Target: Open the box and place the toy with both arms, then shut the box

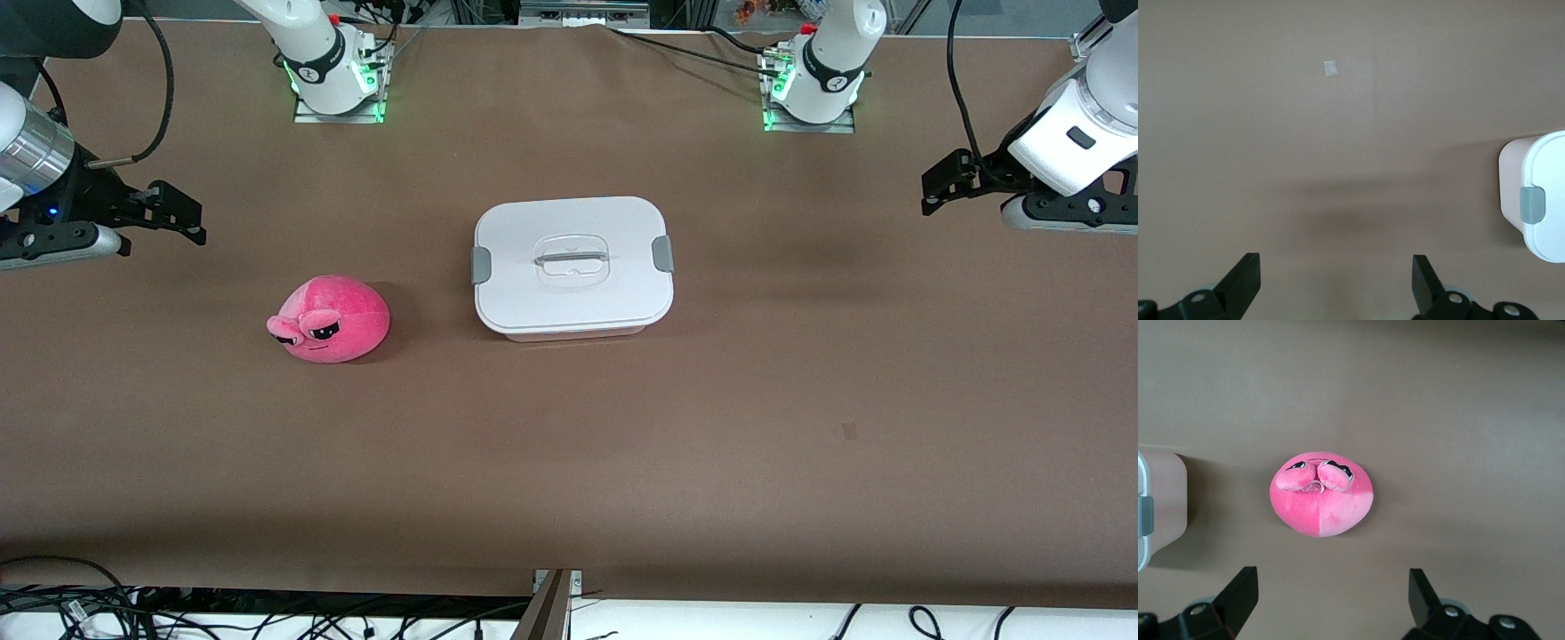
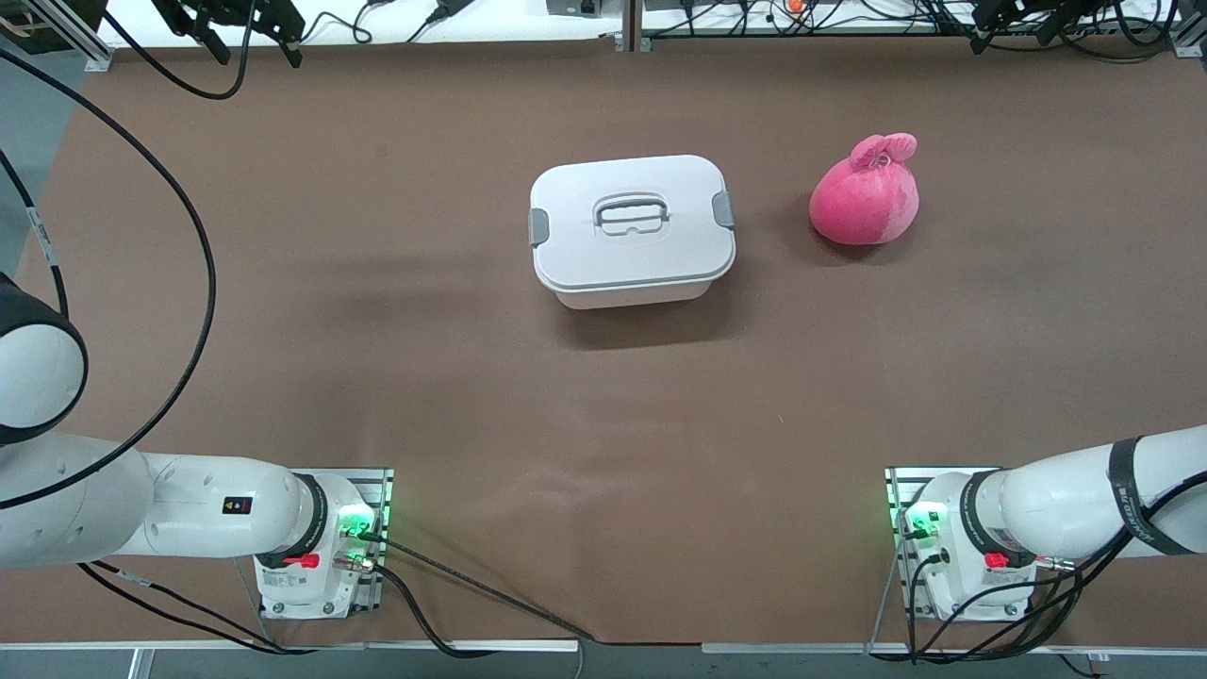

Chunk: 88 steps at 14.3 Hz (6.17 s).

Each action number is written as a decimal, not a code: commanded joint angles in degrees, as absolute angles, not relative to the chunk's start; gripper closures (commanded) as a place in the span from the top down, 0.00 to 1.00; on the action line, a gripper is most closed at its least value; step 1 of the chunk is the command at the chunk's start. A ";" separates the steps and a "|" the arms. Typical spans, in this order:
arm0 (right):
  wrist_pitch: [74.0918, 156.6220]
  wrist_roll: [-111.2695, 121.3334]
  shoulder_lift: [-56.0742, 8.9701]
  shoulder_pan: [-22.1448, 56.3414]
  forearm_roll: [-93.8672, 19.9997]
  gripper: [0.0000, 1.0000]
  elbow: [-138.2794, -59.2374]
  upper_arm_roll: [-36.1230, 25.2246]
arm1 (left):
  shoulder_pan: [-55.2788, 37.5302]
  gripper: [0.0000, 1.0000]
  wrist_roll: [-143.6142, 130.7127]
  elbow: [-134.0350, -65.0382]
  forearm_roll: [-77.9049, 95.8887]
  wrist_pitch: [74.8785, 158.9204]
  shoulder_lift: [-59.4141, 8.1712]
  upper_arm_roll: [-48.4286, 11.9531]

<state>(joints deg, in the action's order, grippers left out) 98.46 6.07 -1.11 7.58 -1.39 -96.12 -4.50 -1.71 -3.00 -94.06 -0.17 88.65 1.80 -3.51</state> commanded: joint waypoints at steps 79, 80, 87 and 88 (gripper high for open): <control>132.39 18.97 -11.87 8.09 -2.20 0.00 -119.02 2.28 | -7.49 0.00 63.08 -79.54 -4.11 74.63 -15.56 -4.92; 128.62 19.68 -11.78 8.52 -2.11 0.00 -116.22 2.46 | -6.25 0.00 64.58 -79.45 -6.04 74.36 -15.56 -5.01; 108.29 32.24 -12.92 17.99 -0.88 0.00 -96.78 7.21 | -0.44 0.00 76.81 -76.03 -13.61 74.01 -16.43 -5.01; 108.28 34.26 -12.92 20.28 -0.70 0.00 -96.25 7.21 | -0.44 0.00 77.08 -76.03 -13.45 74.18 -16.44 -5.01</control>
